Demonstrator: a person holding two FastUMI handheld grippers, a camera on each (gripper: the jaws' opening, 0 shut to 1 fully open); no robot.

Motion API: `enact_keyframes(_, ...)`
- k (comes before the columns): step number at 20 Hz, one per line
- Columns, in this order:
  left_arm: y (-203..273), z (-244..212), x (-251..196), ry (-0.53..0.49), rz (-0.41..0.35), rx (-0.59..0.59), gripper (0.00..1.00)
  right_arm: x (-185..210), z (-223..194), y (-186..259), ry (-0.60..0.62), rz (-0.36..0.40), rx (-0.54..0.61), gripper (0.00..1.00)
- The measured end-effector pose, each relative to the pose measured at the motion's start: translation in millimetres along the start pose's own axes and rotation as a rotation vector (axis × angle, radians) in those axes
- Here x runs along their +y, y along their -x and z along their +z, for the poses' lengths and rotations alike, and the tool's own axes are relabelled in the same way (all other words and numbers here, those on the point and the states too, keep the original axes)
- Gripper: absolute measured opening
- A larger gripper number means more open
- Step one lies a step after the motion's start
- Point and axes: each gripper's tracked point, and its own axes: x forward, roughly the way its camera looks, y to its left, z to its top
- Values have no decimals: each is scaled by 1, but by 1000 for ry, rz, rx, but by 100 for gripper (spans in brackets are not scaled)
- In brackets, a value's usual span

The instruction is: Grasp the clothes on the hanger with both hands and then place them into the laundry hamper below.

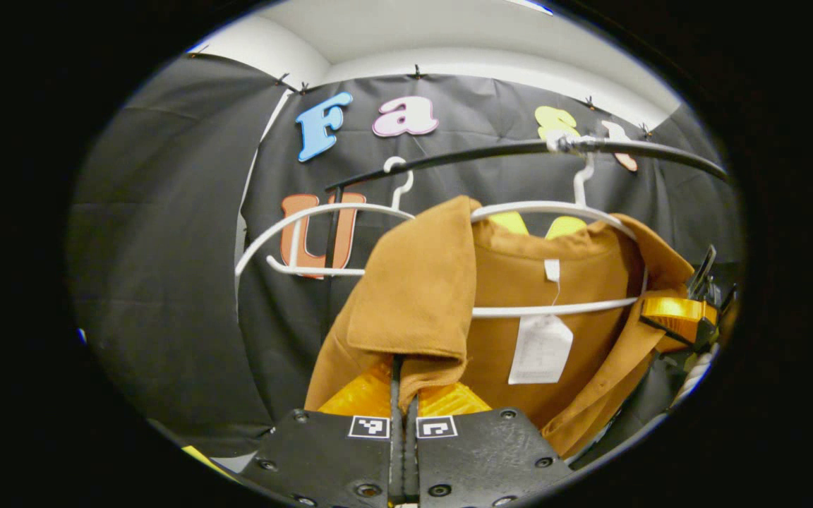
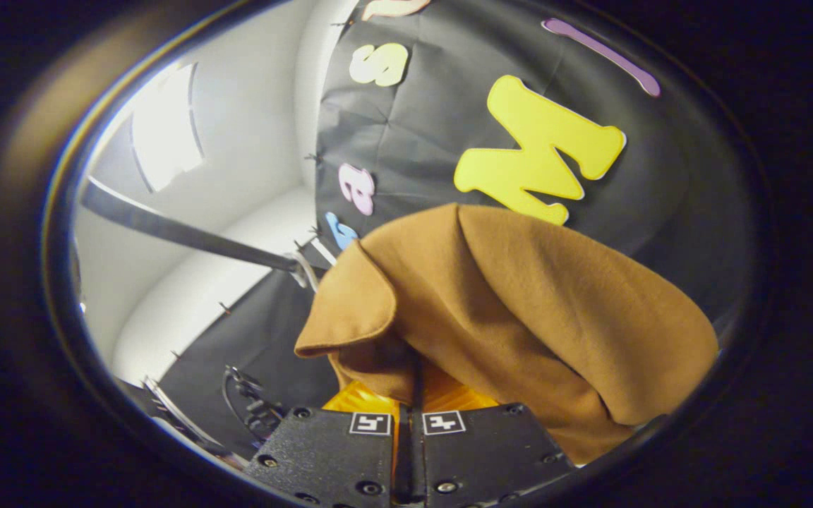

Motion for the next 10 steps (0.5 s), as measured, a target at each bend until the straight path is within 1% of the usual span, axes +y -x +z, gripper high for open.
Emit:
enact_keyframes(1, 1, 11, 3, 10, -3, -21, 0, 2, 7, 1, -2, 11, -13, 3)
enact_keyframes(2, 2, 21, 8, 18, 4, -33, 4, 6, 13, 3, 7, 22, -25, 3)
enact_keyframes(3, 2, 31, 15, 21, 19, -54, 4, 12, 19, 3, 15, 35, -40, 3)
enact_keyframes(4, 1, 38, 21, 24, 29, -60, 0, 22, 25, 4, 11, 65, -57, 3)
enact_keyframes(5, 0, 45, 27, 22, 40, -77, 5, 27, 33, 3, 9, 70, -77, 3)
enact_keyframes(6, 0, 51, 34, 20, 52, -88, 5, 28, 40, 3, 20, 72, -96, 4)
enact_keyframes(7, -2, 55, 41, 23, 66, -98, 0, 24, 49, 3, 40, 49, -121, 3)
enact_keyframes(9, -4, 60, 52, 29, 86, -98, 0, 23, 59, 7, 36, 37, -162, 3)
enact_keyframes(10, -5, 63, 59, 18, 103, -100, 5, 22, 68, 8, 30, 31, -198, 3)
